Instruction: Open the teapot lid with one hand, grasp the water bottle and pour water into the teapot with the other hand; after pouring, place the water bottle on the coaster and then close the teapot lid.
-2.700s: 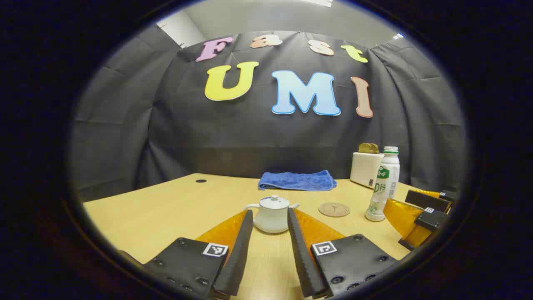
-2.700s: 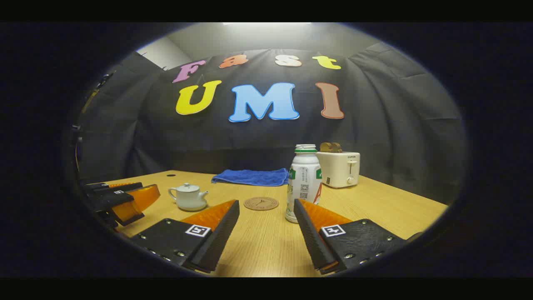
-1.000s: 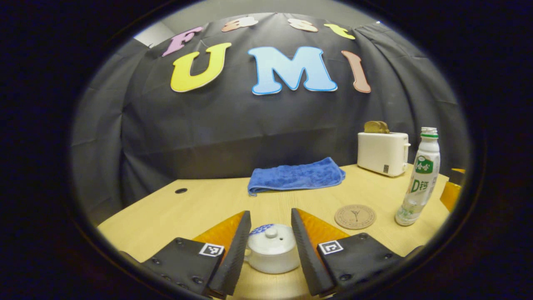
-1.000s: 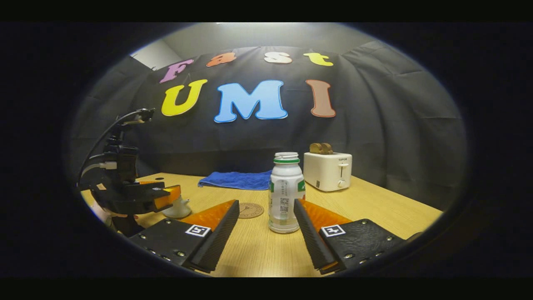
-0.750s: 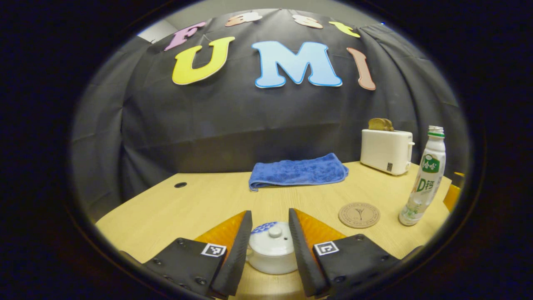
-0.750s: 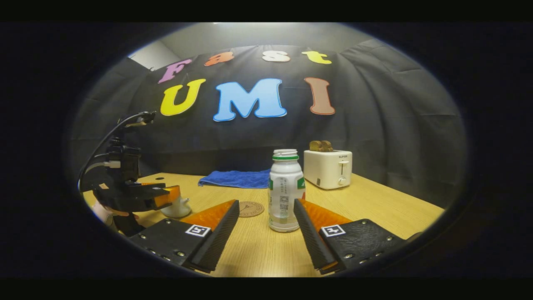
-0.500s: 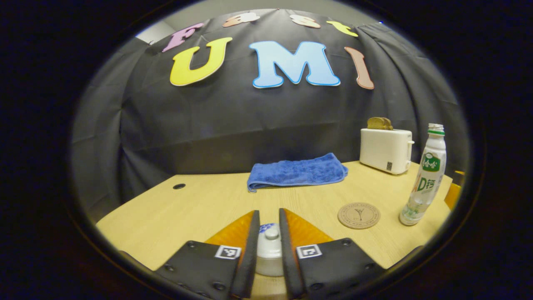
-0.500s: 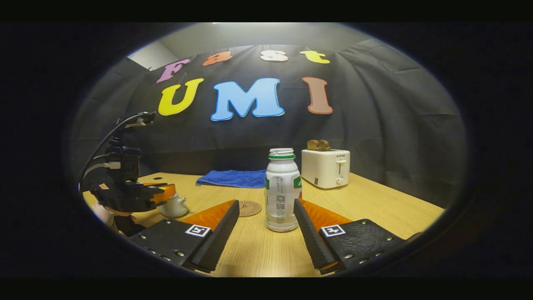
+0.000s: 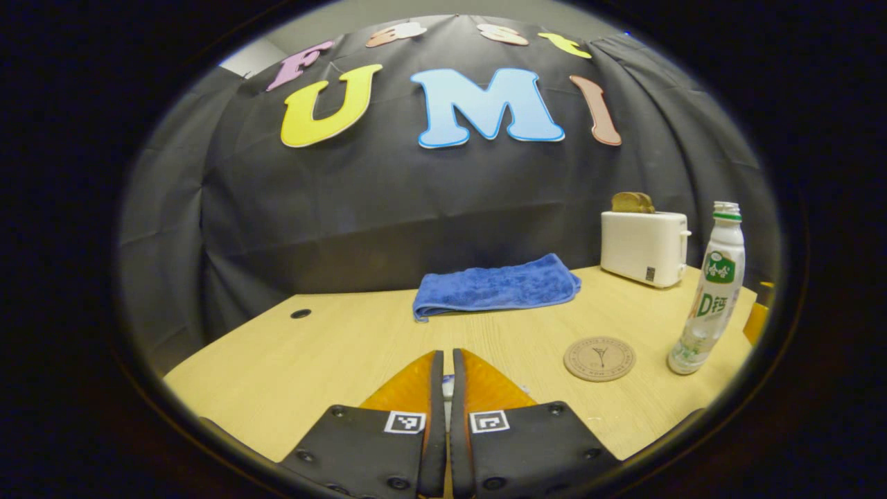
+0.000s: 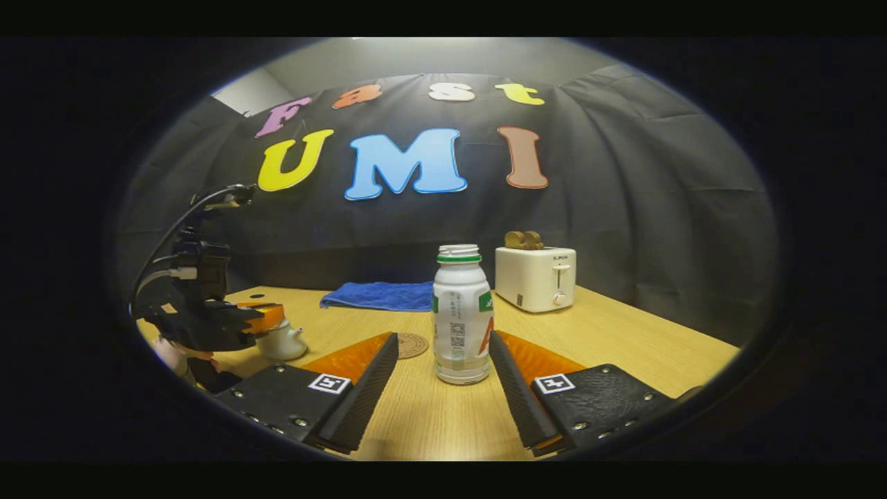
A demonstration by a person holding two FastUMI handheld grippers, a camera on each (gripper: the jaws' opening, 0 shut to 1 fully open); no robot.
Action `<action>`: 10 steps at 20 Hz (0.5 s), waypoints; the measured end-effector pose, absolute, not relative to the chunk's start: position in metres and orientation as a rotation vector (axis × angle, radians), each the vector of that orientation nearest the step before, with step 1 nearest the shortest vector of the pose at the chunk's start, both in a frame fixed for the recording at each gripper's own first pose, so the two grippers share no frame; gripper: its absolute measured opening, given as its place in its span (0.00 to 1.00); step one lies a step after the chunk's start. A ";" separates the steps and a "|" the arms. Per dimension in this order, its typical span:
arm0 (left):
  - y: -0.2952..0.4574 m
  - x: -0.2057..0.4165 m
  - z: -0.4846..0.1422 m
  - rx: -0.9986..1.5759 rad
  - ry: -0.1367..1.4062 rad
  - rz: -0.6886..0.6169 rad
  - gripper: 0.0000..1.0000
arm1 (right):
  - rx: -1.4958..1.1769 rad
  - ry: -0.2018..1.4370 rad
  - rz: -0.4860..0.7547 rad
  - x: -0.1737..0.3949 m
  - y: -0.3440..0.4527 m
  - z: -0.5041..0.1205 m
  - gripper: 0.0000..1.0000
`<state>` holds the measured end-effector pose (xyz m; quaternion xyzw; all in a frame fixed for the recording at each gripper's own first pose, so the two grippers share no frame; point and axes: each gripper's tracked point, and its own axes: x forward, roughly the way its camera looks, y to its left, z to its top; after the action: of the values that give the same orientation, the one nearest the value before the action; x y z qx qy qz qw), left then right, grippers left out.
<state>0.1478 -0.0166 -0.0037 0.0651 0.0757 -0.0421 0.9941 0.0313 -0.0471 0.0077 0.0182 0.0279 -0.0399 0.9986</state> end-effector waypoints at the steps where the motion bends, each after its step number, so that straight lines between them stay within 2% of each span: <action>1: -0.017 0.148 0.000 0.129 0.147 -0.088 0.06 | 0.031 0.057 -0.083 0.032 -0.049 0.008 0.81; 3: -0.019 0.143 0.011 0.108 0.132 -0.106 0.06 | 0.022 0.062 -0.080 0.035 -0.051 0.008 0.81; 4: -0.020 0.140 0.017 0.098 0.124 -0.116 0.10 | 0.019 0.065 -0.079 0.037 -0.053 0.008 0.81; 6: -0.023 0.137 0.028 0.095 0.103 -0.129 0.06 | 0.010 0.068 -0.086 0.038 -0.056 0.007 0.81; 7: -0.025 0.134 0.033 0.090 0.097 -0.138 0.10 | 0.005 0.068 -0.091 0.039 -0.059 0.007 0.81; 10: -0.021 0.124 0.051 0.058 0.077 -0.150 0.10 | -0.006 0.076 -0.093 0.046 -0.065 0.007 0.82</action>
<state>0.1237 -0.0214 0.0511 0.0290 0.0385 -0.0747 0.9960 0.0459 -0.0649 0.0073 -0.0032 0.0381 -0.0466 0.9982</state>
